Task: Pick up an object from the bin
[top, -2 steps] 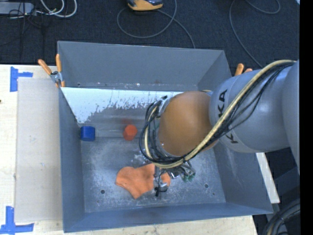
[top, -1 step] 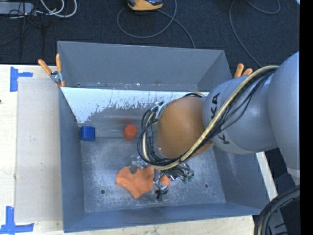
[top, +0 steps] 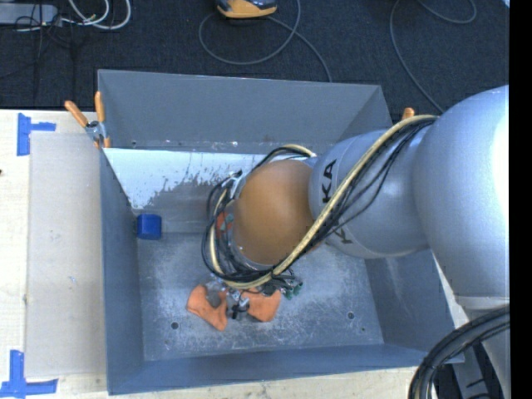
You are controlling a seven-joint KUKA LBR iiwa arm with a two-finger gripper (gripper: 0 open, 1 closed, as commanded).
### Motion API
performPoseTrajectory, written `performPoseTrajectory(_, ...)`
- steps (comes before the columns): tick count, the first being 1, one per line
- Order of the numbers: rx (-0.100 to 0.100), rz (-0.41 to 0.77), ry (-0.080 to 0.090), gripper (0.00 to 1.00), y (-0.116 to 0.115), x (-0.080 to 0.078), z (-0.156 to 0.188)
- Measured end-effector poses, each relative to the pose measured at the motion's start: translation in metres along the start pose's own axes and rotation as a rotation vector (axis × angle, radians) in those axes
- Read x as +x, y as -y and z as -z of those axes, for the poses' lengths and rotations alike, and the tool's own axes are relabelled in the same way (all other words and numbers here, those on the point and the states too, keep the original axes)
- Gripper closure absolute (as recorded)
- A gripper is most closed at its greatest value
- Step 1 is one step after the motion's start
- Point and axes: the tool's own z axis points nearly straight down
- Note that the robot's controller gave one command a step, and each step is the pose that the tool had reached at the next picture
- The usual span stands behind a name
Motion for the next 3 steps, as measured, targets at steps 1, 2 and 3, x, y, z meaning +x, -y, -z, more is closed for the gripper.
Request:
performPoseTrajectory(1,0.000,-0.002,0.000,1.00,0.000,0.000,0.000)
performPoseTrajectory(2,0.000,0.107,-0.002,1.00,0.001,-0.009,0.000)
performPoseTrajectory(3,-0.001,0.228,-0.001,1.00,-0.003,-0.031,0.013)
